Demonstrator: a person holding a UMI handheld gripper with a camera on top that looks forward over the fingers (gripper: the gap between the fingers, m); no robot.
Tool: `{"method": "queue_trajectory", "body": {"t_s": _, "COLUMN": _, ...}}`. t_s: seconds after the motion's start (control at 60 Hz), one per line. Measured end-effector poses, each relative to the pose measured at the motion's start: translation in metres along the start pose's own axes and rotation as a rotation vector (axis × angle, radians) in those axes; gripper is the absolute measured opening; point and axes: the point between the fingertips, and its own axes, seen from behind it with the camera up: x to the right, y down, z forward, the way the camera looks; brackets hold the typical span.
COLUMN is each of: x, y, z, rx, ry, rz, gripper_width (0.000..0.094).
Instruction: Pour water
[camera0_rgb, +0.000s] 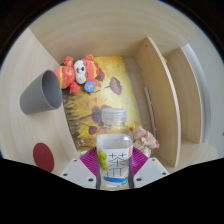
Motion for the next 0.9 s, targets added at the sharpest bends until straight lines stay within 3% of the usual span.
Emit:
{"method": "queue_trajectory", "body": {"t_s": 0.233, "x": -0.015, "y": -0.07, "z": 0.004, "rx": 0.175, "ry": 0.059, "rz": -0.483, "gripper_width": 0.0372}}
{"method": "queue_trajectory", "body": {"t_s": 0.6, "x": -0.034, "y": -0.111, "z": 0.013, "rx": 0.307, "ry": 0.153, "rz": -1.047, "gripper_width": 0.0372}}
{"method": "queue_trajectory", "body": {"t_s": 0.767, "x": -0.042, "y": -0.106, "z": 0.012, "rx": 0.314, "ry": 0.133, "rz": -1.041, "gripper_width": 0.0372}}
{"method": "queue_trajectory", "body": {"t_s": 0.9, "x": -0.018, "y": -0.105, "z": 0.014, "rx": 0.279, "ry": 0.138, "rz": -0.802, "gripper_width": 0.0372}}
